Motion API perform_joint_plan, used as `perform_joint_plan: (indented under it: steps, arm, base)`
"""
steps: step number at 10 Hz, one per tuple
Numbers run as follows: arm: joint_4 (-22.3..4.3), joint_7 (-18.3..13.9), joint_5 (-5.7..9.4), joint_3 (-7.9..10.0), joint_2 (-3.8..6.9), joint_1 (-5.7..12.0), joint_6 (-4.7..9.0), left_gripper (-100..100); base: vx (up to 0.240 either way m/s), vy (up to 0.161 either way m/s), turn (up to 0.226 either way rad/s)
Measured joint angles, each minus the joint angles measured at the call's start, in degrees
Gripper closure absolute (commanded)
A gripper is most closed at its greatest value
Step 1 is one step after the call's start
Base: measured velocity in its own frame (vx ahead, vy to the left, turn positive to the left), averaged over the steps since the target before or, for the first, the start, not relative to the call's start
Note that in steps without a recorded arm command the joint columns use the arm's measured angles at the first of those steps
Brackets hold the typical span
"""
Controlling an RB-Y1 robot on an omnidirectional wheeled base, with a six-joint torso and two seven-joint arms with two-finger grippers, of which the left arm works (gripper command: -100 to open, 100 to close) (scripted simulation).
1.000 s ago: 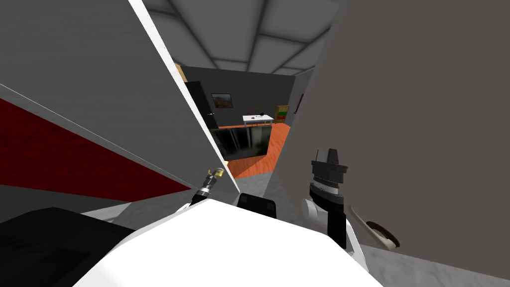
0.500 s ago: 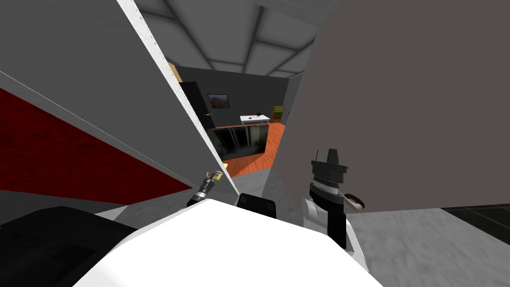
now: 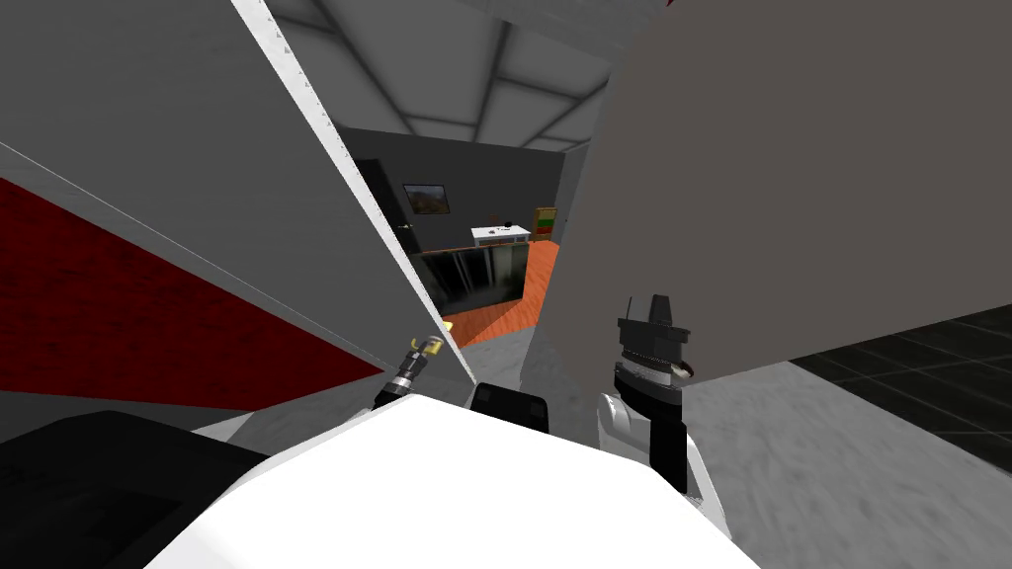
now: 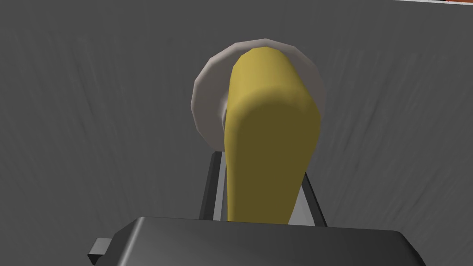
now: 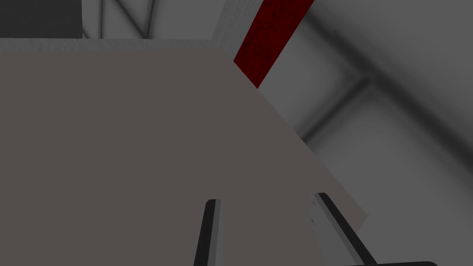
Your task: Pull the door open
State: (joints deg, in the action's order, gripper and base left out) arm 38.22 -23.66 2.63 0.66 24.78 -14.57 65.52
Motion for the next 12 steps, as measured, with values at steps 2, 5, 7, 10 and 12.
perform_joint_plan:
  steps: [2,5,7,10,12]
  arm:
    - [-0.72,0.6,0.02,-0.07,-0.47,2.07,-1.21,100]
    - [-1.73,1.16,-0.01,-0.33,-1.01,4.66,-3.11,100]
    - [-3.4,1.6,0.08,-0.29,-1.35,6.88,-3.68,100]
    - [-4.1,2.08,0.14,-0.36,-1.58,9.36,-5.25,100]
    - [-5.89,2.31,0.23,-0.35,-1.72,12.09,-6.1,100]
  base:
    - [-0.253,0.064,-0.148]
    - [-0.203,0.039,-0.096]
    - [-0.18,0.056,-0.122]
    - [-0.161,0.029,-0.097]
    - [-0.208,0.072,-0.117]
